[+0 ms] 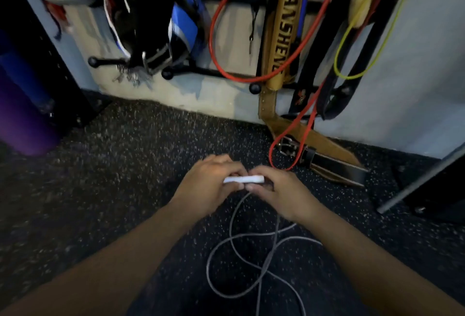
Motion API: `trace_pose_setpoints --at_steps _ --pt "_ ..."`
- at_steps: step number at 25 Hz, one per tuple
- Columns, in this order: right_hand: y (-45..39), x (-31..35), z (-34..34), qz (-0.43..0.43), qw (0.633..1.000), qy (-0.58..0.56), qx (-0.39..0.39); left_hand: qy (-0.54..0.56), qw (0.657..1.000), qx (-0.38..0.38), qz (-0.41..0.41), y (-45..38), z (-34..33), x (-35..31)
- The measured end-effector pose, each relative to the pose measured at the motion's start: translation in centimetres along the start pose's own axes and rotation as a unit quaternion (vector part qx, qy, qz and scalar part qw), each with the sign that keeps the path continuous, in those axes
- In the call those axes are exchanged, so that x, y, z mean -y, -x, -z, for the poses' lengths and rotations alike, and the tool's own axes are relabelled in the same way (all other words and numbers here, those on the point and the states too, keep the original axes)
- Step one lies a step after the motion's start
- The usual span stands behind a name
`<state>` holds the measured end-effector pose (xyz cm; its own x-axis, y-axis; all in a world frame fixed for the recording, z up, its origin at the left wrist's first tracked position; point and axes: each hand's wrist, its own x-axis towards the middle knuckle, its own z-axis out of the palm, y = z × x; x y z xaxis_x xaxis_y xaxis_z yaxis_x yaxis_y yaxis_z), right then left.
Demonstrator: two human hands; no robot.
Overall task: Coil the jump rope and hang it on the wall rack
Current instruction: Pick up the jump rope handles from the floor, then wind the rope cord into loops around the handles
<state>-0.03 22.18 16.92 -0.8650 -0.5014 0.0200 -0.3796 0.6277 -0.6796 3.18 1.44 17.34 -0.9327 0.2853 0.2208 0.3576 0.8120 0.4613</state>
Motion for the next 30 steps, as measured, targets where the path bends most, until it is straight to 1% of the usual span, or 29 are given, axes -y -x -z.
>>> trace_pose_setpoints --at_steps 2,4,6,7,9,11,13,14,15,17,18,21,22,23,25,26,27,28,29,30 --pt "2.0 2.2 3.1 0.005 0.998 -0.050 -0.029 -0.003 0.998 0.037 -0.059 -0.8 3.8 -1.9" --pt "4.0 4.5 5.8 0.009 0.992 -0.109 -0.062 0.009 0.995 0.038 -0.090 -0.9 6.7 -3.4" --pt "6.1 6.3 8.1 -0.010 0.979 -0.164 -0.118 0.051 0.990 -0.006 -0.128 -0.7 8.8 -5.6" --pt "7.3 7.4 8.9 -0.017 0.971 -0.199 -0.129 0.086 0.986 -0.038 -0.136 -0.3 9.7 -6.8" --pt "9.1 9.6 10.7 0.007 0.956 -0.264 -0.131 0.176 0.976 -0.061 -0.115 0.5 11.2 -8.9" --pt "10.4 11.4 11.9 0.025 0.948 -0.288 -0.131 0.218 0.970 -0.033 -0.099 1.2 12.0 -10.6" --pt "11.3 12.2 12.2 0.037 0.945 -0.298 -0.130 0.275 0.958 -0.035 -0.078 1.6 12.6 -11.7" --pt "11.5 12.4 12.4 0.041 0.943 -0.302 -0.133 0.324 0.943 -0.051 -0.062 1.5 13.1 -12.1" --pt "11.7 12.7 12.7 0.041 0.942 -0.302 -0.138 0.394 0.915 -0.067 -0.046 1.4 13.7 -12.7" --pt "12.0 13.3 13.3 0.040 0.945 -0.287 -0.152 0.548 0.831 -0.089 -0.033 1.1 15.1 -14.2" --pt "12.2 13.5 13.5 0.041 0.947 -0.278 -0.157 0.594 0.797 -0.100 -0.036 0.9 15.5 -14.8" --pt "12.4 14.7 13.4 0.042 0.954 -0.258 -0.148 0.676 0.726 -0.127 -0.022 0.9 15.7 -16.0" --pt "12.4 15.1 13.2 0.053 0.955 -0.252 -0.147 0.691 0.710 -0.133 -0.013 1.2 15.7 -16.3" --pt "12.4 15.4 13.0 0.066 0.956 -0.242 -0.150 0.699 0.702 -0.136 -0.003 1.4 15.8 -16.5" --pt "12.3 15.8 12.7 0.082 0.959 -0.219 -0.163 0.694 0.703 -0.149 0.028 1.9 15.9 -16.5" --pt "12.3 15.8 12.8 0.081 0.960 -0.213 -0.165 0.671 0.721 -0.164 0.046 2.1 16.1 -16.4" --pt "12.5 15.7 13.0 0.077 0.961 -0.212 -0.159 0.620 0.756 -0.198 0.064 2.3 16.4 -16.2" --pt "12.7 15.6 13.3 0.075 0.965 -0.205 -0.146 0.524 0.808 -0.255 0.079 2.5 16.9 -16.2" --pt "12.9 15.5 13.6 0.075 0.971 -0.184 -0.130 0.388 0.862 -0.318 0.071 2.7 17.6 -16.3" --pt "13.1 15.3 13.9 0.076 0.979 -0.148 -0.116 0.230 0.908 -0.348 0.021 3.0 18.2 -16.5"
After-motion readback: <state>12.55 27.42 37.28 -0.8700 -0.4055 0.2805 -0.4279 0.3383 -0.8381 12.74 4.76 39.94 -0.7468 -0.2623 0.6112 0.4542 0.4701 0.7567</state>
